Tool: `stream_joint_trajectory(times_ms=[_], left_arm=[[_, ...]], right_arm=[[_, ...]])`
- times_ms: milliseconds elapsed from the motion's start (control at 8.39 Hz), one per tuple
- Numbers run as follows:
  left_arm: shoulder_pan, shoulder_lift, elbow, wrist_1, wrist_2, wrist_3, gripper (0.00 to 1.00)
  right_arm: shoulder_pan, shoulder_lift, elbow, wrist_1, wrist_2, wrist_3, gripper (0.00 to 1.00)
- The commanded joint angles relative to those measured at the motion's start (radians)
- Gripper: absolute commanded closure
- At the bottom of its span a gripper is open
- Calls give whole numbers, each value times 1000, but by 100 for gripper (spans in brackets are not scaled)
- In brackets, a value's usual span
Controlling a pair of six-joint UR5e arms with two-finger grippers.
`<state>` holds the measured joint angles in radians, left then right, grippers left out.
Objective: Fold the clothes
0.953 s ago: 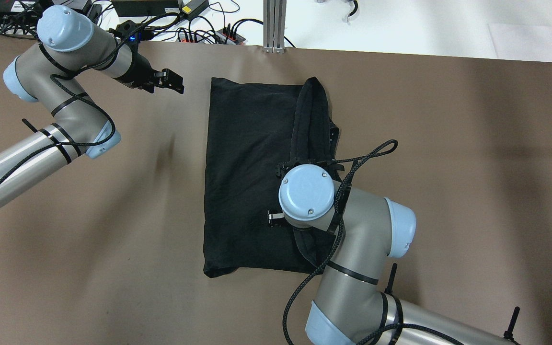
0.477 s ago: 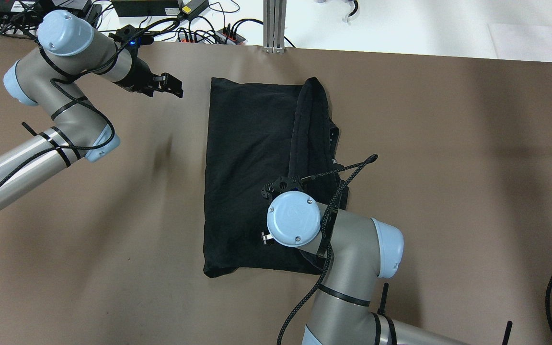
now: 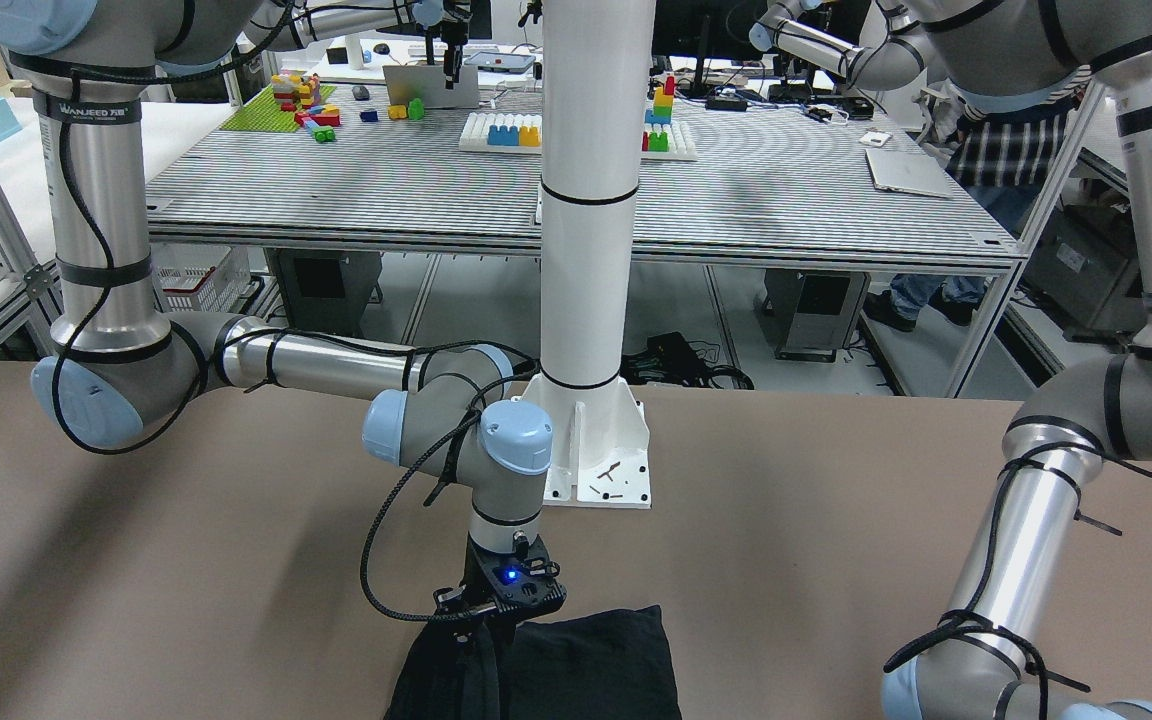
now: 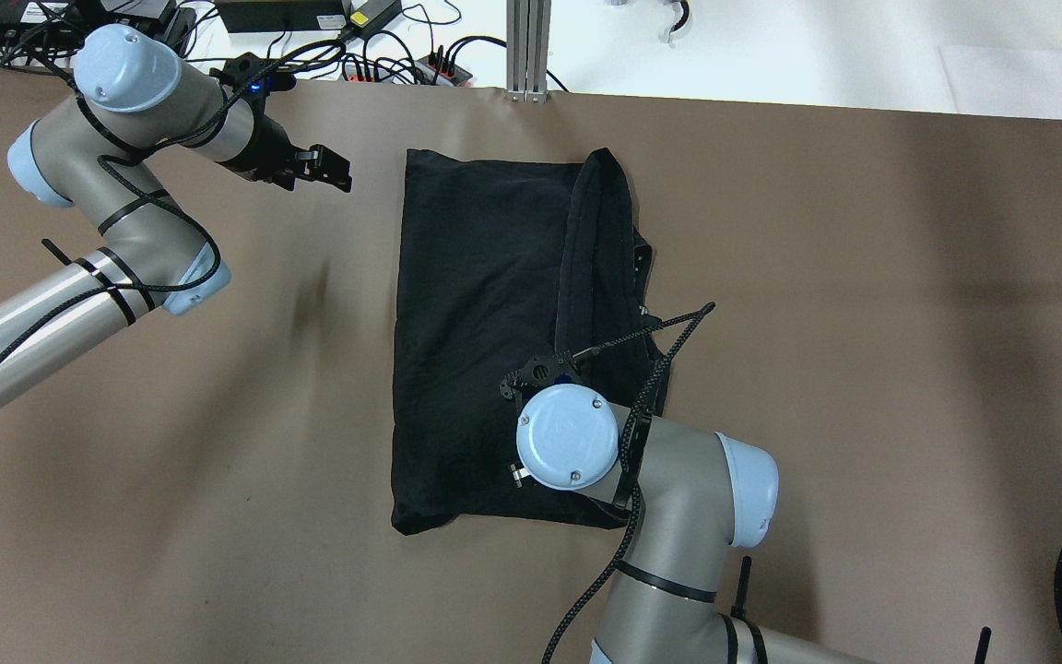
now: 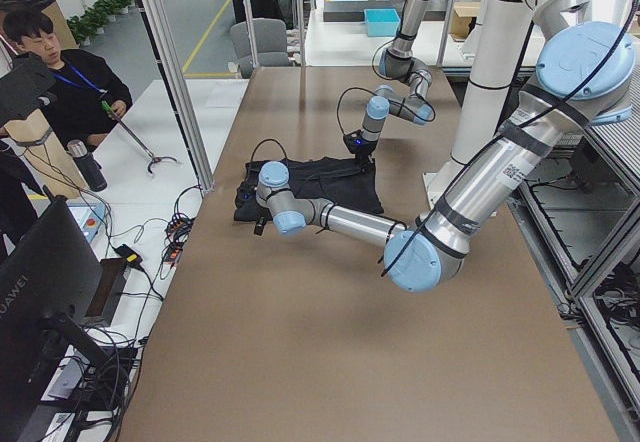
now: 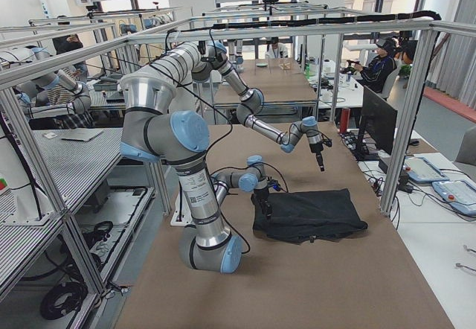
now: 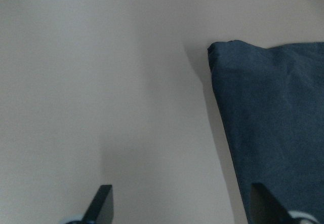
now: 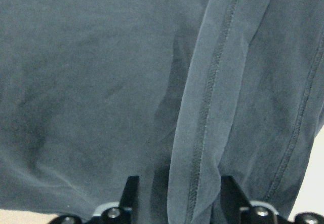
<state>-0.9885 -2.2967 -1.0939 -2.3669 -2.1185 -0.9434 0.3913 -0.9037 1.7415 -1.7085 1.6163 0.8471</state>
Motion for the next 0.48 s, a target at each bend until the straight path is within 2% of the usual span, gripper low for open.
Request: stream_joint_trajectory(times_ms=[0, 358], left_arm=[[1, 0, 0, 0, 0, 0, 5], [1, 0, 2, 0, 0, 2, 5]], right_arm=[[-8, -38, 24, 0, -3, -45, 57], [-8, -49, 44, 1, -7, -45, 65]])
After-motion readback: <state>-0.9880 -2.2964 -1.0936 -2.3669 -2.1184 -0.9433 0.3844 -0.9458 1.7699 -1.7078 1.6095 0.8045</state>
